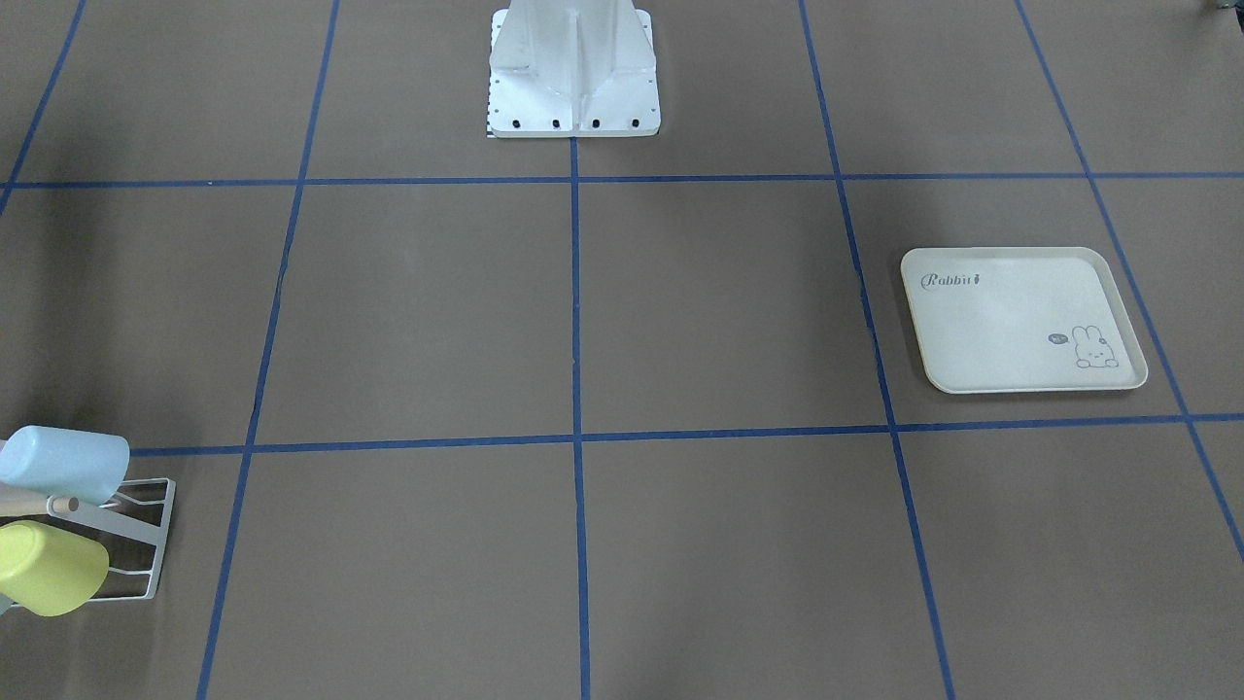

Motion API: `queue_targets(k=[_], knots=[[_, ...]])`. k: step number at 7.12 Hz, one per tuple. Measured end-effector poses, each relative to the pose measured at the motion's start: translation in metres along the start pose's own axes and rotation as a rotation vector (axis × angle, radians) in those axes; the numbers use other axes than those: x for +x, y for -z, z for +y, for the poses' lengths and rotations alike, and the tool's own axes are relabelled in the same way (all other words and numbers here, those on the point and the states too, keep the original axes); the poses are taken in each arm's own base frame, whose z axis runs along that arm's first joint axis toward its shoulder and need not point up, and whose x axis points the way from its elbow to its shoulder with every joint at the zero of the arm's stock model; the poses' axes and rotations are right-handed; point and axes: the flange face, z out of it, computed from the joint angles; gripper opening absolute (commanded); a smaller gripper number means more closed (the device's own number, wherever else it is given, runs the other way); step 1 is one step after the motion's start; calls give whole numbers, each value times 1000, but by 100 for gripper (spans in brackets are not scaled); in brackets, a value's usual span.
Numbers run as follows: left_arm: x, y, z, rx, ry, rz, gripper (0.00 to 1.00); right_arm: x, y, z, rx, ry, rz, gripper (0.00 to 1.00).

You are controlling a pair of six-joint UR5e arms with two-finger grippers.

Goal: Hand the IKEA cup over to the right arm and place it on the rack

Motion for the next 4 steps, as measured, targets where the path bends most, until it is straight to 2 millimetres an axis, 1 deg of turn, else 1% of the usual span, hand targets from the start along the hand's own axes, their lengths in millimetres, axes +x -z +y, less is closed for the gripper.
queue_targets(k=[2, 4], knots=[[3, 3, -1, 6, -6, 0, 100, 8, -5, 9, -16, -22, 16, 99], [5, 4, -1, 7, -5, 0, 100, 11, -8, 11, -22, -28, 31, 99]])
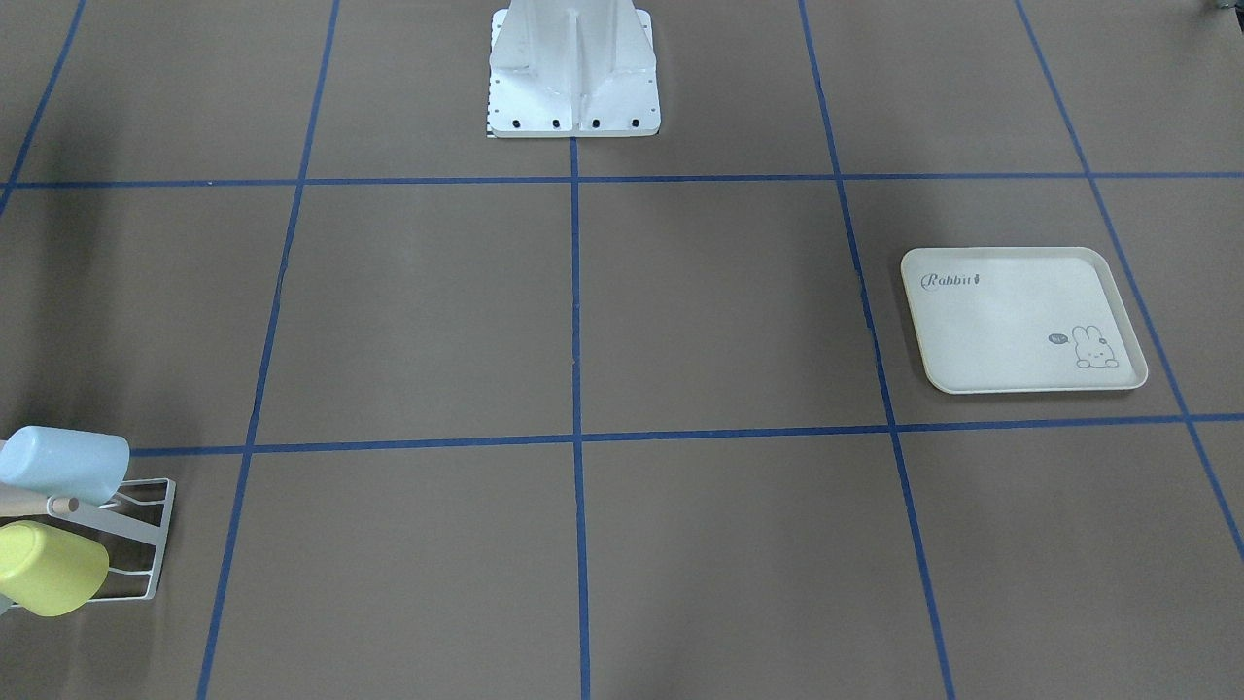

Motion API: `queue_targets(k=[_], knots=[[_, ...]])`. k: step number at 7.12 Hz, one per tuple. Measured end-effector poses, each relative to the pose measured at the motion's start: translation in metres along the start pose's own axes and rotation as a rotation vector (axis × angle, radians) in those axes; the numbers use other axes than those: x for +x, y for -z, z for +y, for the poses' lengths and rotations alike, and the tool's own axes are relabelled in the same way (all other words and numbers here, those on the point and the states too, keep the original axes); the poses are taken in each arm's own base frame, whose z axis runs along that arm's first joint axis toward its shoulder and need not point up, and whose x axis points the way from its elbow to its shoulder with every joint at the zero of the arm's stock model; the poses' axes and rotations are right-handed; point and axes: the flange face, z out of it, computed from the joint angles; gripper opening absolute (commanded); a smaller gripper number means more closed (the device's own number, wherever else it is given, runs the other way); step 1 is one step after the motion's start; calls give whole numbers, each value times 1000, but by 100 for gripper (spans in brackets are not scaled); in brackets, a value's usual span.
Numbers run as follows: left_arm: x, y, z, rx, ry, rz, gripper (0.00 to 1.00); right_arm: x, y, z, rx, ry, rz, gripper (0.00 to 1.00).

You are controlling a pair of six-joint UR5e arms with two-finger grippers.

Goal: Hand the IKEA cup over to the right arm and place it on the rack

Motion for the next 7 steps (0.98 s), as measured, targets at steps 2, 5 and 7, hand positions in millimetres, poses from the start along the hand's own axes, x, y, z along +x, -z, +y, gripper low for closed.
queue_targets(k=[2, 5, 7], knots=[[2, -4, 7, -6, -7, 1, 100, 6, -8, 0, -21, -8, -11, 99], [-5, -17, 23, -38, -8, -53, 100, -10, -20, -2, -83, -14, 3, 99], [-15, -27, 32, -67, 18, -57, 100, -25, -26, -11, -137, -34, 66, 99]])
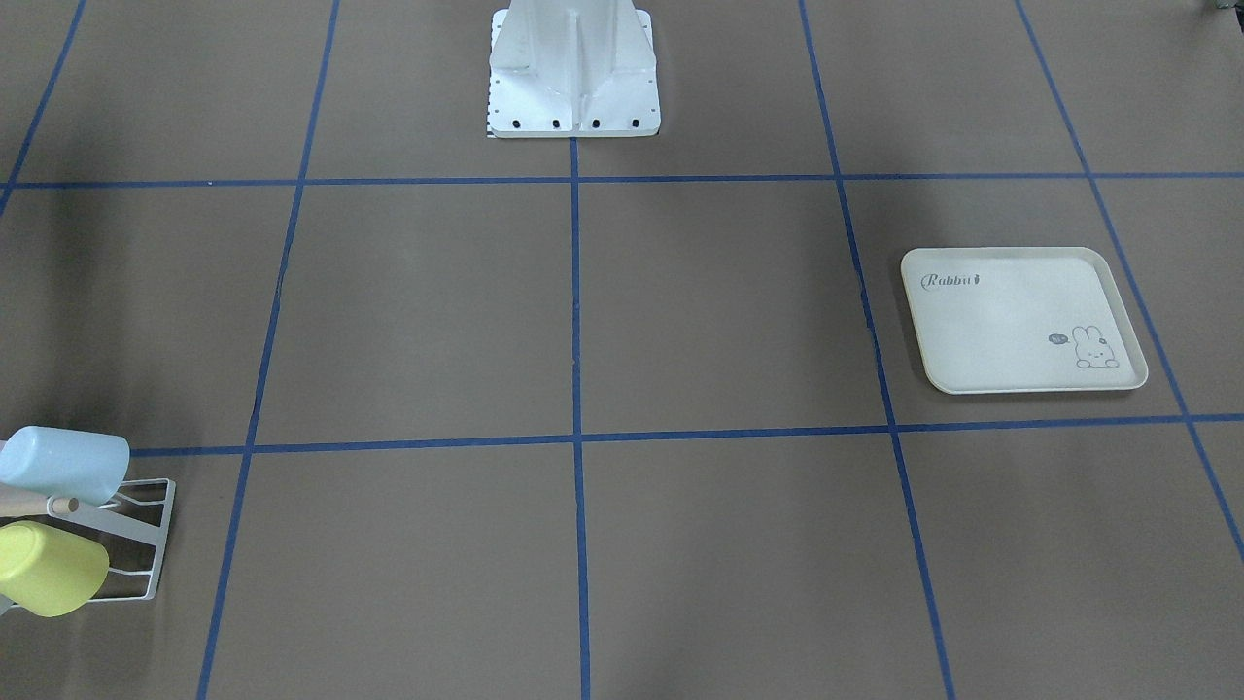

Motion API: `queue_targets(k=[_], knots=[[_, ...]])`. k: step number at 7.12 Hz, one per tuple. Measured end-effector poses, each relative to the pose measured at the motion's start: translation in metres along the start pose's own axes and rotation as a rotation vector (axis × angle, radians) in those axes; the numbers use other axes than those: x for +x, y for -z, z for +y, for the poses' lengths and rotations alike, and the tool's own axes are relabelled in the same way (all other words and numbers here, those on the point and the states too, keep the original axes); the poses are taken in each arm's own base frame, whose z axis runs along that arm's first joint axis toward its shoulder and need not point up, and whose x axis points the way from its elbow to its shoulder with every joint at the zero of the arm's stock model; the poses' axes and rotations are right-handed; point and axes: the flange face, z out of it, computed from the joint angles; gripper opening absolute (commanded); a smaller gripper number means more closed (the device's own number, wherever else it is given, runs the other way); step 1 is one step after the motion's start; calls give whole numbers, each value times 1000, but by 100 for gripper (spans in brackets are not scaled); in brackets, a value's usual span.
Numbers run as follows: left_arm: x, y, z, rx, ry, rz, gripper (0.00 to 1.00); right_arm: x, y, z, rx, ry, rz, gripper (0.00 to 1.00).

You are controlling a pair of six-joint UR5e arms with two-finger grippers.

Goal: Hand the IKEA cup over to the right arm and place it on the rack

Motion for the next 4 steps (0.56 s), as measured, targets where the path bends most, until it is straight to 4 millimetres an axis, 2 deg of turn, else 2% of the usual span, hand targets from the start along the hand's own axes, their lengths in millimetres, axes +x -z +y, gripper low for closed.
queue_targets(k=[4], knots=[[0, -5, 4, -62, 66, 52, 100, -27, 2, -18, -70, -20, 60, 99]])
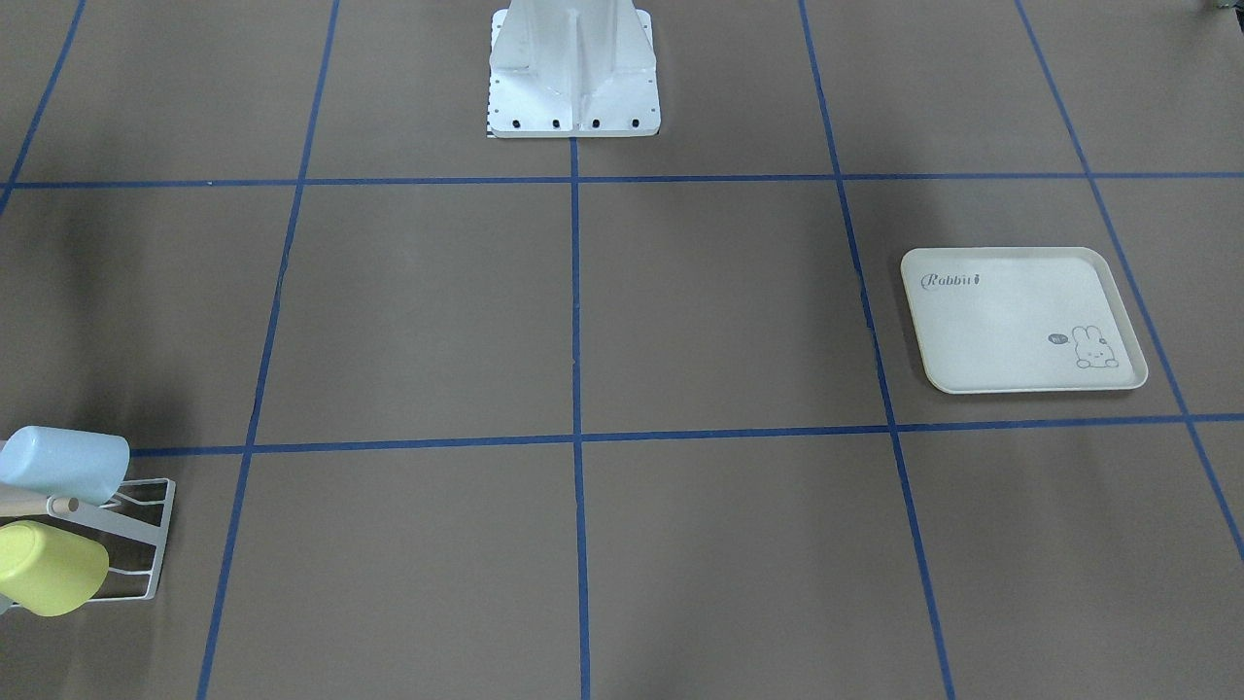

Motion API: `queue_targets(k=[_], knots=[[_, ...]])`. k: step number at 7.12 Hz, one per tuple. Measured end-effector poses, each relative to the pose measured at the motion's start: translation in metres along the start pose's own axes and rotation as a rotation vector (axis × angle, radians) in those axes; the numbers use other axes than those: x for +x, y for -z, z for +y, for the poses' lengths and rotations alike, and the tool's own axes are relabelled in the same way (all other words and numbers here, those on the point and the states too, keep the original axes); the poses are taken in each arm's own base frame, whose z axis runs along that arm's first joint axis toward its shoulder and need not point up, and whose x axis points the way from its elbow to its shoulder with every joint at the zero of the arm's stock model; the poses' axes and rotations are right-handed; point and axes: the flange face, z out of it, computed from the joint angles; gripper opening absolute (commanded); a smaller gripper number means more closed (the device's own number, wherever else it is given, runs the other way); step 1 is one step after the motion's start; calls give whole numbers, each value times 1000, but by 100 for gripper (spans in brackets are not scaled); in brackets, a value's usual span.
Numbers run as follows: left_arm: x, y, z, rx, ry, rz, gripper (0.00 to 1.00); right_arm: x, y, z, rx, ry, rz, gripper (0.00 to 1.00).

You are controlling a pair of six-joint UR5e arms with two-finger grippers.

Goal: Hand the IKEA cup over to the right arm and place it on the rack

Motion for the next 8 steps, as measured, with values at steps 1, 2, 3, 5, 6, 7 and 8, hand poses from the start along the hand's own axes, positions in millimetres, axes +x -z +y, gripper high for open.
queue_targets(k=[1, 2, 3, 5, 6, 7, 8], knots=[[2, 0, 0, -2, 6, 23, 100, -2, 1, 0, -3, 6, 2, 99], [7, 2, -2, 3, 6, 47, 100, -2, 1, 0, -2, 27, 2, 99], [10, 5, -3, 9, 2, 58, 100, -3, 1, -1, -1, 56, 3, 99], [15, 9, -3, 17, -6, 63, 100, -3, 2, -2, 0, 88, 2, 99], [17, 10, -3, 20, -9, 64, 100, -4, 2, -2, 0, 93, -2, 99], [19, 12, -3, 24, -13, 64, 100, -5, 2, -2, 0, 96, -5, 99], [20, 13, -3, 26, -16, 64, 100, -6, 3, -2, 1, 98, -8, 99]])
